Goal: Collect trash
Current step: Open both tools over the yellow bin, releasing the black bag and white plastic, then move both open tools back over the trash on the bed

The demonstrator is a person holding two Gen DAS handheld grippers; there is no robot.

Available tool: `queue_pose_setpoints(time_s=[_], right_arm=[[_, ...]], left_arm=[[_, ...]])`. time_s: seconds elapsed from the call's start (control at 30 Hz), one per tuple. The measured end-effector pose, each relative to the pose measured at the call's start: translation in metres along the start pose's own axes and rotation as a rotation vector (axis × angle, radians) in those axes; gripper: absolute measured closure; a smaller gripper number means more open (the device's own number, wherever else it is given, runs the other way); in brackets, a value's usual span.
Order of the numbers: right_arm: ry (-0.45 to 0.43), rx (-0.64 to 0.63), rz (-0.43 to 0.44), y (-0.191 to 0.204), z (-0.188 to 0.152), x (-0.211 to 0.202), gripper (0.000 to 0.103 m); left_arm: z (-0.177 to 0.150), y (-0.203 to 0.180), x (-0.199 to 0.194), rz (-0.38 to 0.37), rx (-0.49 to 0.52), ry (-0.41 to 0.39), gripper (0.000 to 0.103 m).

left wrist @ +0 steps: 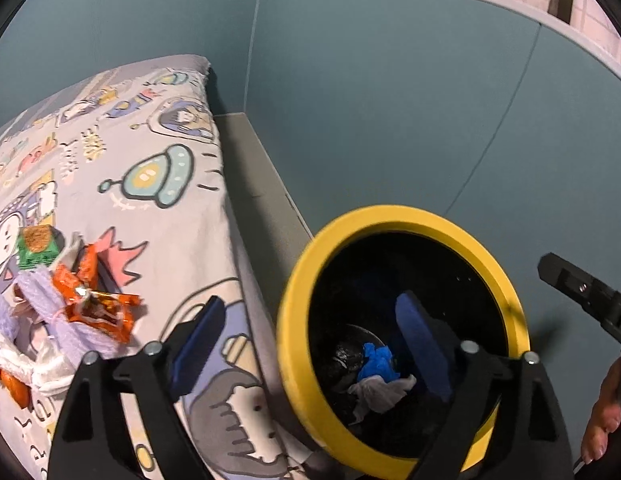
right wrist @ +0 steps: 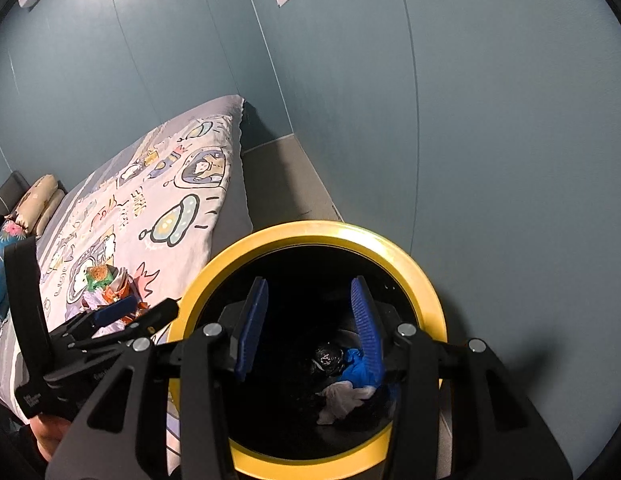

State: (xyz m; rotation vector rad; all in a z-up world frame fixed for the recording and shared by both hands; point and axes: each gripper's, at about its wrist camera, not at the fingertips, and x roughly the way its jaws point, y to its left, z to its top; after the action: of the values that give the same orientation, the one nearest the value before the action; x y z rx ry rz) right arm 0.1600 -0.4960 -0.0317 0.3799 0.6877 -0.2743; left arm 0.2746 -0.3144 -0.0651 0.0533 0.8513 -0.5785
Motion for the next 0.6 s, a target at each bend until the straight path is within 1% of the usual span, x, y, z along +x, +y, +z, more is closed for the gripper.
queue_pose_setpoints(time_s=[0.1, 0.23, 0.3, 0.33, 0.43, 0.6], right_arm=[[-0.009, -0.004, 0.009, 0.005, 0.0, -0.005, 0.057], [-0.026, -0.014, 0.026, 0.014, 0.0, -0.013, 0.051], [-0.035, -0.029, 0.035, 0.022, 0.001, -0.017, 0.05], [-0.038, -0.034, 0.041, 0.025, 0.001, -0.019, 0.048], [-0.049, -0.054, 0.063, 0.039, 0.002, -0.024, 0.043], [-0.069, -0.094, 0.107, 0.066, 0.002, -0.032, 0.038]], left_arm=[[0.001, 0.011, -0.011, 0.026, -0.015, -0.026, 0.013], [0.003, 0.029, -0.024, 0.054, -0.041, -0.041, 0.012], [0.002, 0.039, -0.032, 0.065, -0.052, -0.048, 0.011], [0.002, 0.044, -0.036, 0.076, -0.059, -0.054, 0.011], [0.001, 0.06, -0.048, 0.1, -0.081, -0.069, 0.011], [0.0, 0.088, -0.07, 0.157, -0.106, -0.102, 0.011]])
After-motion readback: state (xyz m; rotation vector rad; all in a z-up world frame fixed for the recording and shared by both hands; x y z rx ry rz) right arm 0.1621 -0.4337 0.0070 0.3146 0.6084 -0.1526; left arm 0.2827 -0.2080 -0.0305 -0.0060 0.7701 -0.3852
